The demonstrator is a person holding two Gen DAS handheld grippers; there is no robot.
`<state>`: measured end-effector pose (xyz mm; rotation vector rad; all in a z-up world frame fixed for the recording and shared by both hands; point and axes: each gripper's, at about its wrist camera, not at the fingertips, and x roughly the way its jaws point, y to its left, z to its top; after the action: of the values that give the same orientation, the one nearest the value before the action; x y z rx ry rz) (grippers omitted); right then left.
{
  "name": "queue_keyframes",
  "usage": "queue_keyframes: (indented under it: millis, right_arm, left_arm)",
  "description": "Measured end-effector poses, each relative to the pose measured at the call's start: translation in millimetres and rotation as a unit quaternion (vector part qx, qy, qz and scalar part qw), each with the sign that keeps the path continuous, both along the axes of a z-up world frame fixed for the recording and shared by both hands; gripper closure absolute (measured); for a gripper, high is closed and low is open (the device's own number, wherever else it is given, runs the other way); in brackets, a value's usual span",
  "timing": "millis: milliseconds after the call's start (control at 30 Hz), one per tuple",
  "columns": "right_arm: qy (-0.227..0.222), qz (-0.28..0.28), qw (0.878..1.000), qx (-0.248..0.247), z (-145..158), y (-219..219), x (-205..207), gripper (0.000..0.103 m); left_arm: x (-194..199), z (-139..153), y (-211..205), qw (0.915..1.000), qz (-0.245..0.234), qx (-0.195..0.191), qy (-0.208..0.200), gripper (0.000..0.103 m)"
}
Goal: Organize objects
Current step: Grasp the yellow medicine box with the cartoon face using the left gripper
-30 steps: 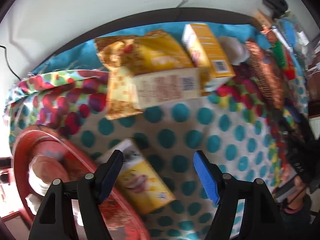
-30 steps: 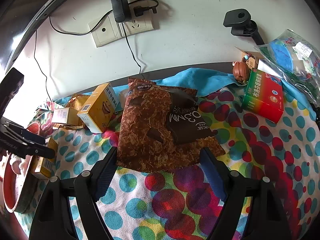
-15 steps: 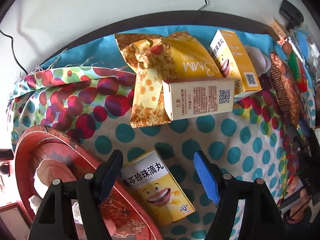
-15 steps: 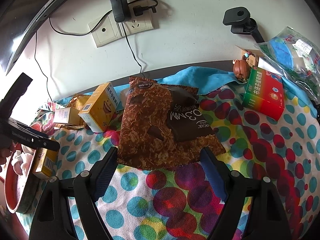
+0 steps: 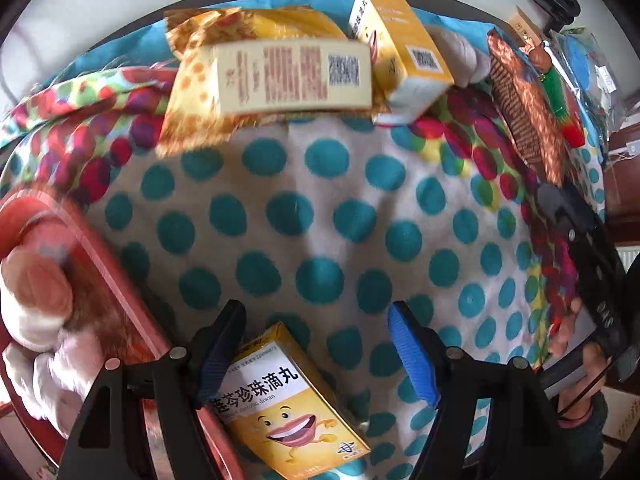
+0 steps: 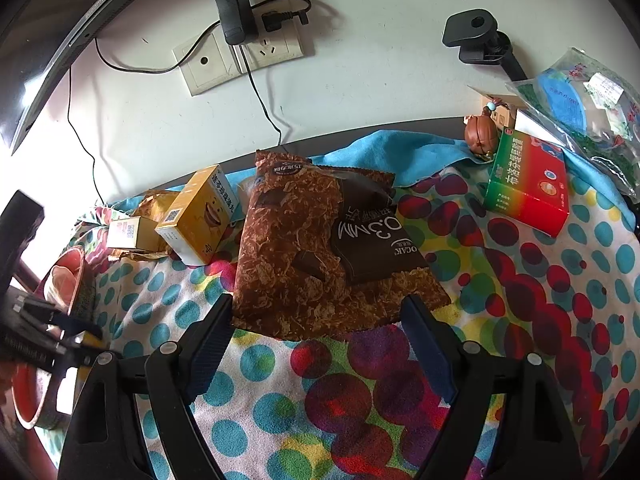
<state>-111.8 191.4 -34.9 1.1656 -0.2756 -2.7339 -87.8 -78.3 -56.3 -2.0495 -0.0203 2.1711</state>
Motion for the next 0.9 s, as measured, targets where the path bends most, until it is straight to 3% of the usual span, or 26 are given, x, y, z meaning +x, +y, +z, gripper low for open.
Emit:
queue_keyframes:
  millis: [100,233,333,433,500,533,633,900]
  right_arm:
    - [0.0,0.001,1.0,0.002,-0.3,-1.6,0.1,0.02]
    - [-0.002,0.003,1.0,0.004,-0.6,-4.1,0.1,0.02]
    - [-0.002,0.006,1.0,0.005,-0.9,-6.3,0.2,0.019]
    - [-0.002,0.008,1.0,0.004,-1.0,-7.7,0.5,0.019]
    - [-0.003,0.007,1.0,0.002,-1.0,-7.8,0.7,0.019]
    - [-0.003,0.007,1.0,0.0,-1.0,-7.8,1.0,0.019]
    - [-0.004,0.007,1.0,-0.005,-1.6,-7.1,1.3,0.019]
    - [-0.004,0.009,1.0,-0.004,-1.0,-10.4,1.3,0.018]
  left_arm:
    - [22.2,10.0,-2.8,0.9996,0.01,0.001,0.025,0.027]
    - [58.0,35.5,-7.5,0.9956,0.019,-0.023,0.088,0.027]
    - [93.9,46.9,-3.0,0.9928,0.047,-0.026,0.107,0.027]
    - [86.7,47.8,-15.0,0.9914,0.069,-0.016,0.11,0.027]
    - [89.3,47.9,0.4,0.9894,0.086,-0.019,0.116,0.027]
    - [73.7,36.2,27.4,0.9888,0.09,-0.022,0.117,0.027]
    - [67.3,21.5,42.5,0.9871,0.116,-0.026,0.108,0.027]
    - [56.9,-1.5,43.9,0.9791,0.18,0.005,0.095,0.027]
